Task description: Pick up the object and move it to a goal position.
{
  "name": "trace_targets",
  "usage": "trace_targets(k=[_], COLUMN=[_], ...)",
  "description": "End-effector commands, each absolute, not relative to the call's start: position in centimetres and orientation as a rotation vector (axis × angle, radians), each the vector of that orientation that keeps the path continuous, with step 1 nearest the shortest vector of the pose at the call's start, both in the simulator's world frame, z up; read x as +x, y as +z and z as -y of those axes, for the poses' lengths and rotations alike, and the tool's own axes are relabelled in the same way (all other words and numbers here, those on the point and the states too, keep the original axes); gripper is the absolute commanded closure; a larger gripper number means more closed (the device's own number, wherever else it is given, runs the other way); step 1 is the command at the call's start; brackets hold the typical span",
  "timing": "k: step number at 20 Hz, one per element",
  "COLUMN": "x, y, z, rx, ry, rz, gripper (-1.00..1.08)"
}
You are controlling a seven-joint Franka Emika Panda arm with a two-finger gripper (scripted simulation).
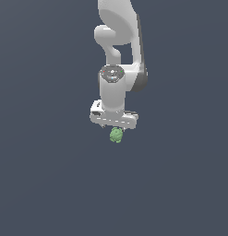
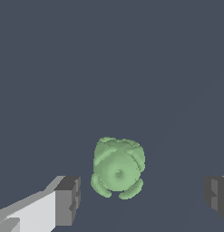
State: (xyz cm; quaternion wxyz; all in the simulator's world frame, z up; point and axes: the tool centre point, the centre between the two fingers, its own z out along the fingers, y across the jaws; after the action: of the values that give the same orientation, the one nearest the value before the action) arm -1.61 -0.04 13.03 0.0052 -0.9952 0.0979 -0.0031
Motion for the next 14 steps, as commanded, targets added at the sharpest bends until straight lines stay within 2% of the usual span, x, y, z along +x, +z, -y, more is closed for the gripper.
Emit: trace_targets(k=[1, 14], x=[-2.1, -3.3], y=[11.7, 9.0], z=[-0.5, -1.6], rx=[-3.112, -3.103], ry=[-0.006, 0.001], rz=[-0.368, -0.491], gripper=[-0.92, -0.92])
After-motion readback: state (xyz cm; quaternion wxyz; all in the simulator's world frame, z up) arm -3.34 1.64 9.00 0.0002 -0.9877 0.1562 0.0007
